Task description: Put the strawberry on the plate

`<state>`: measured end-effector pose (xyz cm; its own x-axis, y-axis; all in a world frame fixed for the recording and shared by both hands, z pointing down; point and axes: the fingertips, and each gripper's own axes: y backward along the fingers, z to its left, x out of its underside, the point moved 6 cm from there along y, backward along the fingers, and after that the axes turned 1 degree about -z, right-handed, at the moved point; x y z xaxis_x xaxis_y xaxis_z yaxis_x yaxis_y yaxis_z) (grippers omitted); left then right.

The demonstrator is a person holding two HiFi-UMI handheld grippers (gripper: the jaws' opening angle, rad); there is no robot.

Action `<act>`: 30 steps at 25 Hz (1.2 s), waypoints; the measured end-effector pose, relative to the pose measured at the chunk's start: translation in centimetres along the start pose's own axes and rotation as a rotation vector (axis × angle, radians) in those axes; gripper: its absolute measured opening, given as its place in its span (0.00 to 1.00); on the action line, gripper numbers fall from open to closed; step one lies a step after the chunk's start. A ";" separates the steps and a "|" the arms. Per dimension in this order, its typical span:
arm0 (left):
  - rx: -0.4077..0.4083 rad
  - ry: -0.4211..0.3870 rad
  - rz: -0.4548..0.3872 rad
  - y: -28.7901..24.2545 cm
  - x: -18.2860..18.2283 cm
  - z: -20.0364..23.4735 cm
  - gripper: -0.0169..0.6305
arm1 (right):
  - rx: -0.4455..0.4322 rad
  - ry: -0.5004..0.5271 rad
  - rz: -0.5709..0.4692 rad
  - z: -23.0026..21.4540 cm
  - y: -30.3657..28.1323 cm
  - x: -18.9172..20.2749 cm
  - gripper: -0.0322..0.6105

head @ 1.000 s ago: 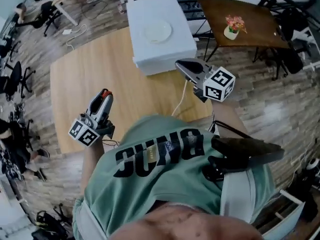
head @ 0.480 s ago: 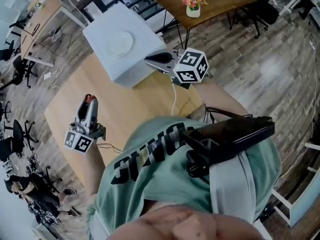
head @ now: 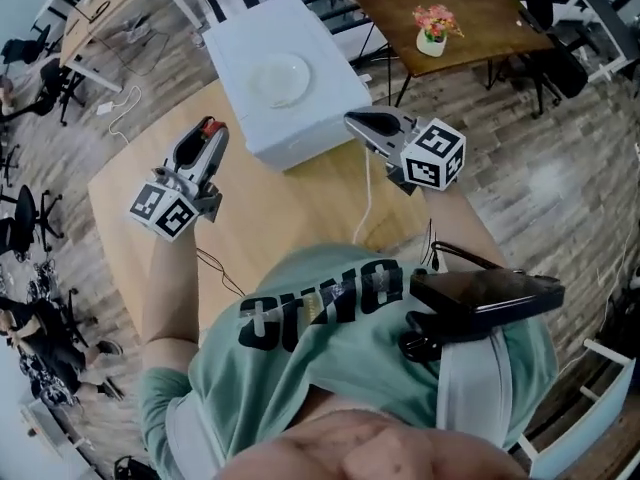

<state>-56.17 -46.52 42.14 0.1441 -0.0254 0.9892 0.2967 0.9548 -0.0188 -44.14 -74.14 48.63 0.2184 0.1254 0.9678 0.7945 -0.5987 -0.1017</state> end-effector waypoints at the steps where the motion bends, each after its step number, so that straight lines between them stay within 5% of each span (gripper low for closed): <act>1: 0.008 -0.009 0.002 -0.8 -0.1 0.5 0.25 | 0.007 -0.001 -0.003 -0.5 0.0 0.1 0.06; 17: 0.012 -0.027 0.114 -11.8 1.9 7.2 0.25 | 0.023 -0.026 -0.082 -5.2 -0.2 -0.4 0.06; 30: -0.009 -0.044 0.217 -15.3 5.6 10.2 0.25 | 0.011 -0.046 -0.104 -7.1 -1.1 -0.6 0.06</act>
<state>-69.55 -58.22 49.45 0.1643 0.1931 0.9673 0.2716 0.9339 -0.2325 -49.20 -79.18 49.85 0.1601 0.2224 0.9617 0.8201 -0.5722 -0.0042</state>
